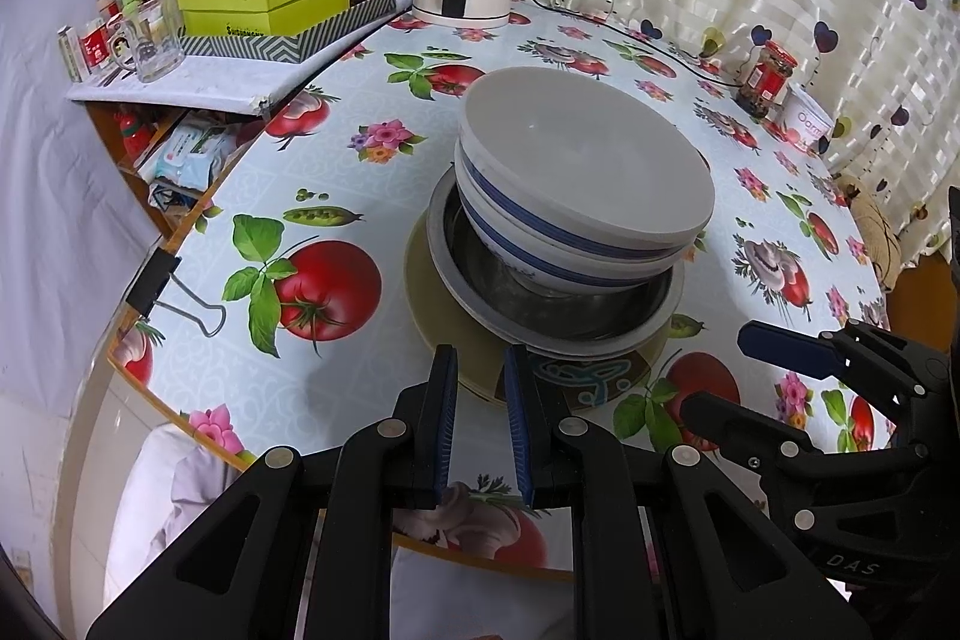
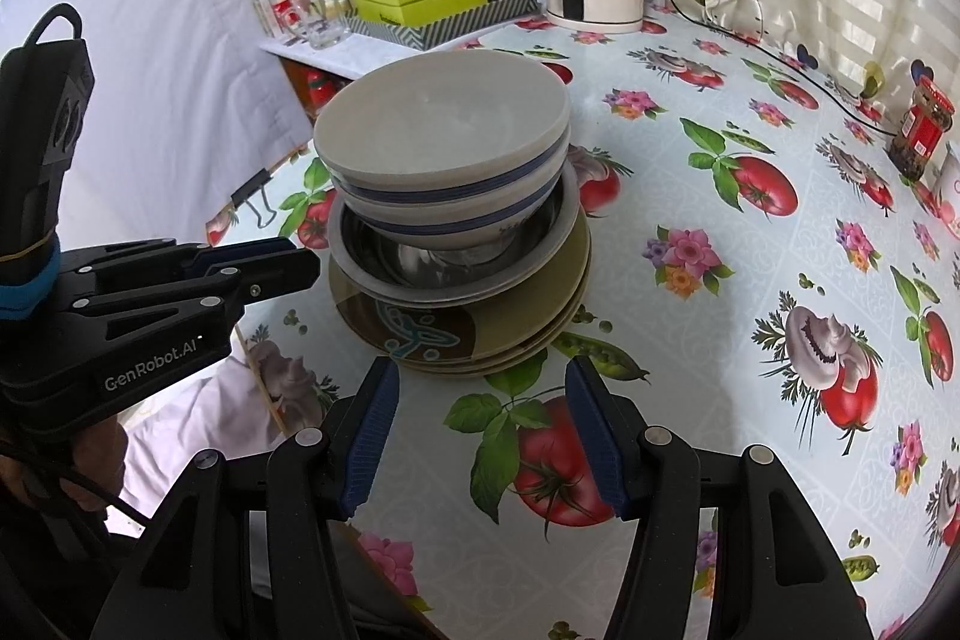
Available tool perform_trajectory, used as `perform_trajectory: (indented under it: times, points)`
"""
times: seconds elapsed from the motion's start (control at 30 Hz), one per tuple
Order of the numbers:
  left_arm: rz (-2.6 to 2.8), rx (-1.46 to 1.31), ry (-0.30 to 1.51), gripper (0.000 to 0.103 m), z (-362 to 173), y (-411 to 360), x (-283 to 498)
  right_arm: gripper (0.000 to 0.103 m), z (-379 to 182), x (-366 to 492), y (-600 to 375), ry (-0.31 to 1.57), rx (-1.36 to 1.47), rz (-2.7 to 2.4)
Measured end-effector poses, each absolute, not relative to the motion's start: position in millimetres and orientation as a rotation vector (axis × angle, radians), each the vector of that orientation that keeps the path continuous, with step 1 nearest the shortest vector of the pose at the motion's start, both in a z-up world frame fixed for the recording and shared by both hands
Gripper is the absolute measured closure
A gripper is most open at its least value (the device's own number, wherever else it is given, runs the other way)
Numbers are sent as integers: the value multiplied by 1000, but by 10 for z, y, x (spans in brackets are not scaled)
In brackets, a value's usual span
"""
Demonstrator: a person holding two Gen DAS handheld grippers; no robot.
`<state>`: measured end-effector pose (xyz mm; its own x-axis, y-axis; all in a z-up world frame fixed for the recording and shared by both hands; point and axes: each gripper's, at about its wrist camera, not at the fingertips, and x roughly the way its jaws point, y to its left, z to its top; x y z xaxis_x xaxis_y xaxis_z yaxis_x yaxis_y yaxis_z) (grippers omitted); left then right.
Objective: Organize plates and bowls
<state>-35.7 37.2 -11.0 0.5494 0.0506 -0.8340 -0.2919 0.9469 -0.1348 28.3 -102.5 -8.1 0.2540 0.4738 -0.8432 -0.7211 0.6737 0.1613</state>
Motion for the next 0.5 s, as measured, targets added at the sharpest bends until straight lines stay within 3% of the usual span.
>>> perform_trajectory:
  times: [0.5]
  points:
    - [203,-272,976,86,-119,353,-357,45,-102,277,-1018,1032,-280,828]
